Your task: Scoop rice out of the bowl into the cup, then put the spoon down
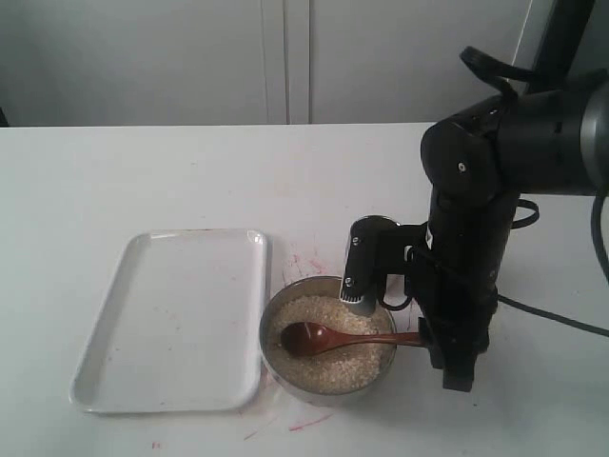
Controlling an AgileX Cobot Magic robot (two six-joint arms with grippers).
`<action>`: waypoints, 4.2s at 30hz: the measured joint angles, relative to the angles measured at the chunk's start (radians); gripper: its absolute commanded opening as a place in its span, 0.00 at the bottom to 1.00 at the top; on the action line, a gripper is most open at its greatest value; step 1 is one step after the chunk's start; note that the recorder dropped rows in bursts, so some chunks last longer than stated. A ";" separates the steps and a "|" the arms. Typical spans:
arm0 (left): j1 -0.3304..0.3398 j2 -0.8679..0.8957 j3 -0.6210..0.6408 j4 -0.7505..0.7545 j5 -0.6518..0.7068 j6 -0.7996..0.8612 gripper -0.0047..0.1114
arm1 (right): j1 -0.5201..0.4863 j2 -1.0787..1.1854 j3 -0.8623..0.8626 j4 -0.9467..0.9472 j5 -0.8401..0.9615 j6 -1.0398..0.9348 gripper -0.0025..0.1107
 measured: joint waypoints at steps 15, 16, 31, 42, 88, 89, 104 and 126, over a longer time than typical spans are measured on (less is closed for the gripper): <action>0.000 0.000 0.000 0.000 0.000 0.000 0.16 | 0.000 0.000 0.000 0.033 -0.002 0.000 0.38; 0.000 0.000 0.000 0.000 0.000 0.000 0.16 | 0.000 0.000 0.000 0.034 -0.006 0.000 0.38; 0.000 0.000 0.000 0.000 0.000 0.000 0.16 | 0.000 0.000 -0.040 0.086 -0.019 -0.006 0.38; 0.000 0.000 0.000 0.000 0.000 0.000 0.16 | 0.000 0.000 -0.040 0.086 -0.012 -0.019 0.23; 0.000 0.000 0.000 0.000 0.000 0.000 0.16 | 0.180 -0.254 -0.040 -0.276 0.190 0.176 0.02; 0.000 0.000 0.000 0.000 0.000 0.000 0.16 | 0.196 -0.254 -0.040 -0.302 0.190 0.207 0.02; 0.000 0.000 0.000 0.000 0.000 0.000 0.16 | 0.412 -0.202 -0.040 -0.476 0.191 0.317 0.02; 0.000 0.000 0.000 0.000 0.000 0.000 0.16 | 0.439 -0.081 -0.040 -0.661 0.191 0.484 0.02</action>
